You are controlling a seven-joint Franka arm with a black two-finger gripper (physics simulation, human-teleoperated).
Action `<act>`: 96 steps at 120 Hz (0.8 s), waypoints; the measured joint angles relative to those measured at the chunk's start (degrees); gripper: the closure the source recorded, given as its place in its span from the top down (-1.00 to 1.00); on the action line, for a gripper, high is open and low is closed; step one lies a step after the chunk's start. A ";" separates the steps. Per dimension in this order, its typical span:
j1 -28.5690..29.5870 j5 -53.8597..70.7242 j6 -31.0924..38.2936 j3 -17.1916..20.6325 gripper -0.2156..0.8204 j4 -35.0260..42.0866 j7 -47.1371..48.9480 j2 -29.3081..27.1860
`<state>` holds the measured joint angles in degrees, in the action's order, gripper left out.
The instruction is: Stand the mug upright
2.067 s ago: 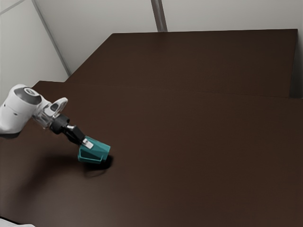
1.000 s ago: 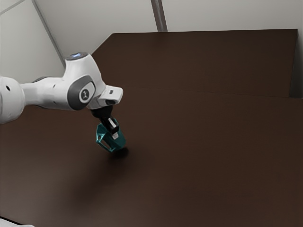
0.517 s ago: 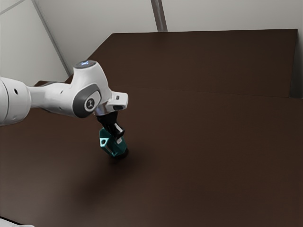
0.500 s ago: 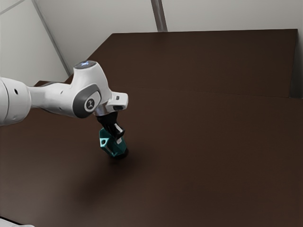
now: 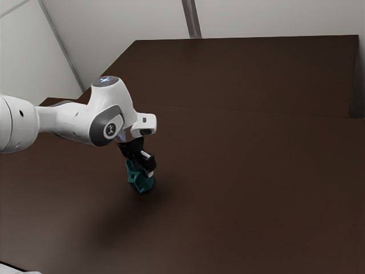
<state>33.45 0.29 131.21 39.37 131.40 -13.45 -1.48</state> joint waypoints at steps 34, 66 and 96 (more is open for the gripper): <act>0.41 -0.14 -1.80 0.42 0.47 -1.12 1.21 -4.47; 0.84 -2.74 -9.93 0.19 0.55 -9.60 1.58 -6.05; 0.83 -4.08 -21.83 0.10 0.57 -28.29 2.46 -0.25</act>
<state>34.28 -3.78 109.38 39.47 103.11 -10.99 -1.73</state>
